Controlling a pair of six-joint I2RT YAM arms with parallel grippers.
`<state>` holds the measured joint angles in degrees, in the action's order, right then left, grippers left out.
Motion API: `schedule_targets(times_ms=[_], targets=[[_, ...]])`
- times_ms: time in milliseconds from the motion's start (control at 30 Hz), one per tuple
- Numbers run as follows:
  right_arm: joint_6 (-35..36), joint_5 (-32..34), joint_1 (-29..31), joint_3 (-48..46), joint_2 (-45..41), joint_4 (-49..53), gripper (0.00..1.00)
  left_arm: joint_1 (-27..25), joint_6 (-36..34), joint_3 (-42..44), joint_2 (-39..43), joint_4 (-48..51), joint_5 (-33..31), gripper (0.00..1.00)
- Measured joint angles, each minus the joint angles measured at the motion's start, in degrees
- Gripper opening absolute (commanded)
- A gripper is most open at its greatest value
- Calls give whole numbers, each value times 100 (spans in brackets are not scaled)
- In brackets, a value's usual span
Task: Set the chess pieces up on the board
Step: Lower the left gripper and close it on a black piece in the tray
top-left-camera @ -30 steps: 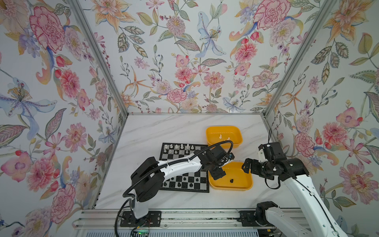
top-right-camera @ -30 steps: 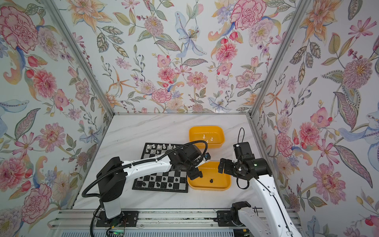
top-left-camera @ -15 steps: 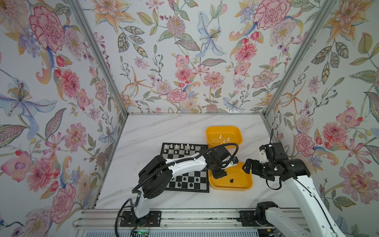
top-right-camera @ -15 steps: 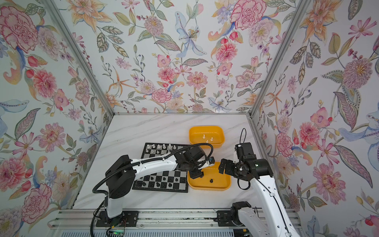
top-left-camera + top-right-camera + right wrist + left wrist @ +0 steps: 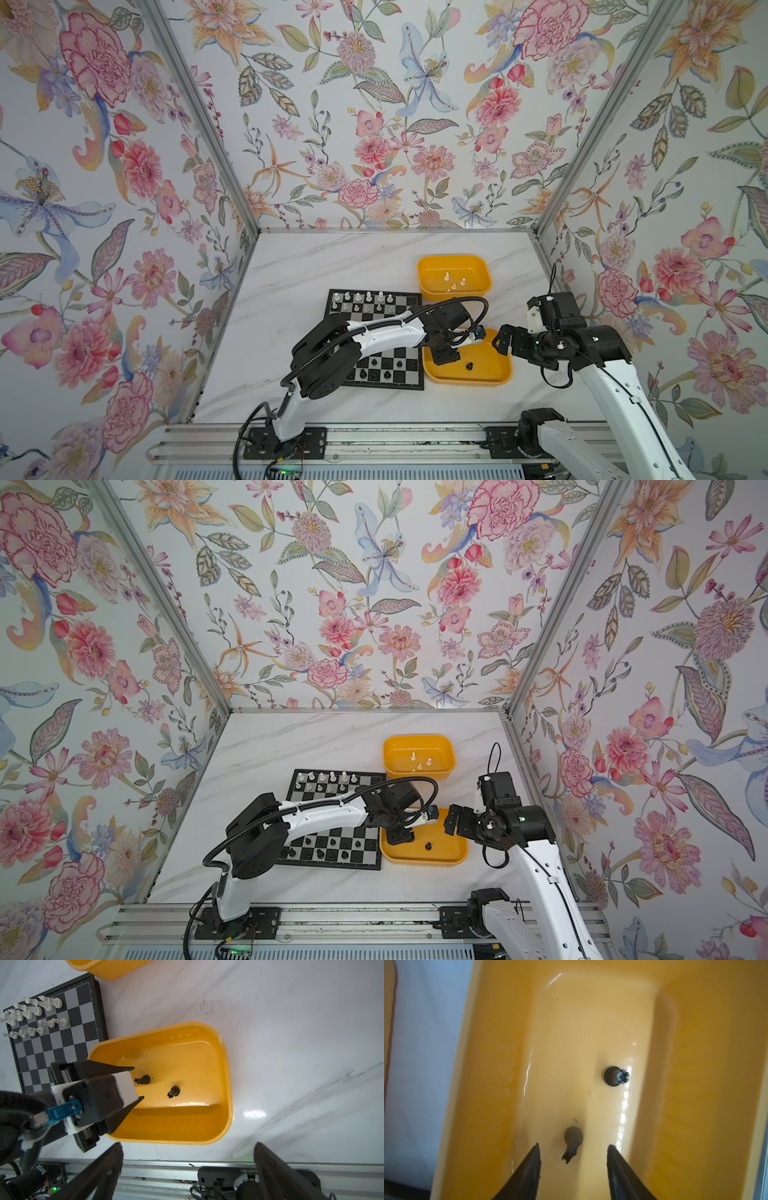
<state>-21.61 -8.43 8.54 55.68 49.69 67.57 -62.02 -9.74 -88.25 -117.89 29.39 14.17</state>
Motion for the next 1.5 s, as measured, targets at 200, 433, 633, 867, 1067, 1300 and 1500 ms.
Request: schedule_targets(times_ms=[200,433,633,867,1067,1300,1500], targets=[[0,0,-7,0,-4,42,99,-26,-37,-4,-55,20,-2,37],[0,0,-7,0,-44,42,99,-26,-37,-4,-83,13,-4,37],[0,2,-28,0,-74,44,99,-26,-37,-4,-85,-4,-13,34],[0,4,-39,0,-79,70,99,-26,-37,-2,-85,-22,-109,32],[0,4,-94,0,-111,83,99,-26,-39,-2,-140,-72,-109,32],[0,2,-162,0,-170,127,99,-26,-59,-2,-254,-68,-109,28],[0,2,-216,0,-214,192,99,-26,-85,0,-256,-70,-111,22]])
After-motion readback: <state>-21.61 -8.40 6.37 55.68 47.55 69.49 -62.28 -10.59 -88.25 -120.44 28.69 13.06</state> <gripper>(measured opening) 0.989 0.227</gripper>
